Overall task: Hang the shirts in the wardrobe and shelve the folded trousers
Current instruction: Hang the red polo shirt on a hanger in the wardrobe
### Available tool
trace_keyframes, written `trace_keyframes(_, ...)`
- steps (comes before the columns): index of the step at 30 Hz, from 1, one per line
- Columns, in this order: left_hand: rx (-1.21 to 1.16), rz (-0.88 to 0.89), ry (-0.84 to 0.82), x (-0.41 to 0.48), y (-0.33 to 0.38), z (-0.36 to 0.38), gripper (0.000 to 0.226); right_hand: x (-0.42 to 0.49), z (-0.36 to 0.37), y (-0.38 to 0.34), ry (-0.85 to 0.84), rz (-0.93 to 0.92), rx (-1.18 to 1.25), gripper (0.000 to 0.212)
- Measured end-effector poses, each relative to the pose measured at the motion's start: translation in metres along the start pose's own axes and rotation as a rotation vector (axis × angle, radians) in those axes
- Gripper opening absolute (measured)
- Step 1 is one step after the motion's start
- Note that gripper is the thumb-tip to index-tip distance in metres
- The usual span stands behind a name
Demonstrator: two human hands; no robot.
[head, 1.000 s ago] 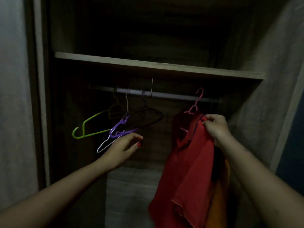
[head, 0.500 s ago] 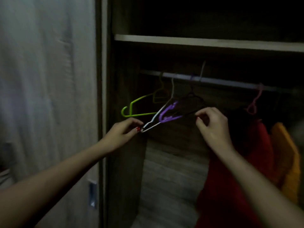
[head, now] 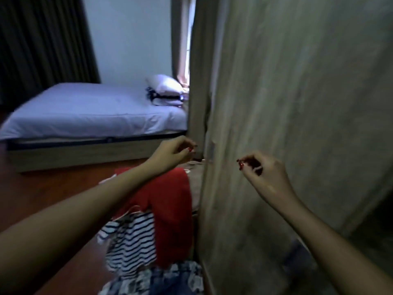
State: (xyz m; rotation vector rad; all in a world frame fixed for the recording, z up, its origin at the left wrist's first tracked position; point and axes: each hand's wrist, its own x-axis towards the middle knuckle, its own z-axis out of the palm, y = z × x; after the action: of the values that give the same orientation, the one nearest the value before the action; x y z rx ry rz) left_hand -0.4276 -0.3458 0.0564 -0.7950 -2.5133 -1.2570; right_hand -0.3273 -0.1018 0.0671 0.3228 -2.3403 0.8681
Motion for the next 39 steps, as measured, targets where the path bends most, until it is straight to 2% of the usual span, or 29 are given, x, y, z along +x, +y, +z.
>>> trace_keyframes(3,0.198,-0.263,0.137,-0.011,-0.094,-0.042,0.018,0.036,0.089,0.01,-0.139,0.086,0.122,0.015)
trace_keyframes(6,0.328,-0.492,0.135,-0.024,-0.167,-0.06,0.016,0.06,0.167,0.026,-0.235,0.174,0.157,0.013)
trace_keyframes(9,0.401,-0.619,0.076,-0.032,-0.219,-0.06,0.02,0.076,0.233,0.047,-0.309,0.259,0.142,0.009)
trace_keyframes(13,0.452,-0.72,0.084,-0.035,-0.261,-0.048,0.044,0.086,0.296,0.066,-0.427,0.346,0.085,0.009)
trace_keyframes(15,0.499,-0.667,0.11,-0.033,-0.264,-0.039,0.045,0.084,0.311,0.071,-0.444,0.413,0.094,0.013)
trace_keyframes(19,0.619,-0.568,0.089,-0.032,-0.266,-0.038,0.022,0.084,0.329,0.072,-0.419,0.441,0.04,0.02)
trace_keyframes(21,0.567,-0.565,0.133,-0.03,-0.271,-0.042,0.013,0.085,0.329,0.071,-0.412,0.437,0.052,0.02)
trace_keyframes(23,0.318,-0.648,0.231,-0.027,-0.269,-0.049,0.009,0.086,0.326,0.067,-0.418,0.451,0.106,0.015)
trace_keyframes(25,-0.151,-0.732,0.32,-0.027,-0.252,-0.054,0.019,0.089,0.321,0.063,-0.407,0.462,0.164,0.006)
trace_keyframes(27,-0.516,-0.666,0.315,-0.034,-0.222,-0.055,0.018,0.094,0.313,0.055,-0.403,0.485,0.186,0.01)
trace_keyframes(29,-0.709,-0.544,0.239,-0.044,-0.194,-0.05,0.011,0.1,0.306,0.042,-0.432,0.657,0.386,0.022)
trace_keyframes(32,-0.799,-0.392,-0.001,-0.059,-0.165,-0.037,0.012,0.109,0.297,0.014,-0.648,1.058,0.896,0.035)
trace_keyframes(34,-0.681,-0.27,-0.218,-0.064,-0.156,-0.025,0.012,0.112,0.295,-0.001,-0.813,1.085,0.981,0.03)
trace_keyframes(36,-0.555,-0.186,-0.351,-0.07,-0.156,-0.014,0.01,0.11,0.297,-0.009,-0.919,1.002,0.907,0.01)
trace_keyframes(37,-0.505,-0.174,-0.372,-0.074,-0.158,-0.011,0.008,0.106,0.298,-0.013,-0.925,0.972,0.848,0.01)
trace_keyframes(39,-0.475,-0.192,-0.381,-0.083,-0.163,-0.009,0.005,0.098,0.304,-0.009,-0.868,0.969,0.803,0.022)
